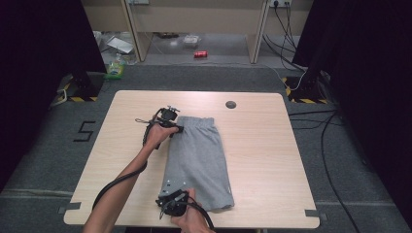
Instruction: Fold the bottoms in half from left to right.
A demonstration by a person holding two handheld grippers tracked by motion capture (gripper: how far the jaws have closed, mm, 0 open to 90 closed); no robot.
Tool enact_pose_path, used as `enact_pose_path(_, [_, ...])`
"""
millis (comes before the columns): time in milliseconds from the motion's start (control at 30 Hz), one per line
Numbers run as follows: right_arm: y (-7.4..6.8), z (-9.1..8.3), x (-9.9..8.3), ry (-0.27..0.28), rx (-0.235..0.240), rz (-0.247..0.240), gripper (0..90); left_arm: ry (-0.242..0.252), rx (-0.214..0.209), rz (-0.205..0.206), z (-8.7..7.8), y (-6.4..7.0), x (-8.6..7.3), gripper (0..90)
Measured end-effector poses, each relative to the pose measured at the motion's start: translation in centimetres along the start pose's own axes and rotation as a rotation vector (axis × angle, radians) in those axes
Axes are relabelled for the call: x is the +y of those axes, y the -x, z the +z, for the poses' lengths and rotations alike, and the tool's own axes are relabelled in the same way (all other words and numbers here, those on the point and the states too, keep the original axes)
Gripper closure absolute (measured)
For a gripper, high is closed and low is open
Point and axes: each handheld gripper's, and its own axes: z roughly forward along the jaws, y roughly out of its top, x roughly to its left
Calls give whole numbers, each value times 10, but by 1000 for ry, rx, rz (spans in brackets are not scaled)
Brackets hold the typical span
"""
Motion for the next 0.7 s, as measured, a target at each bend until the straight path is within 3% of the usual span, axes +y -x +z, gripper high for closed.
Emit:
enact_pose_path(200, [16,-30,16,62,-23,29,708,10,-1,-2,0,0,-2,600])
enact_pose_path(267, [29,-44,19,90,-44,59,695,11,-3,-1,0,0,-2,600])
enact_pose_path(400, [53,-63,19,97,-106,78,682,14,-2,-2,0,0,-2,600])
enact_pose_path(700, [97,-80,9,93,-210,151,677,24,-2,-3,0,-1,-4,599])
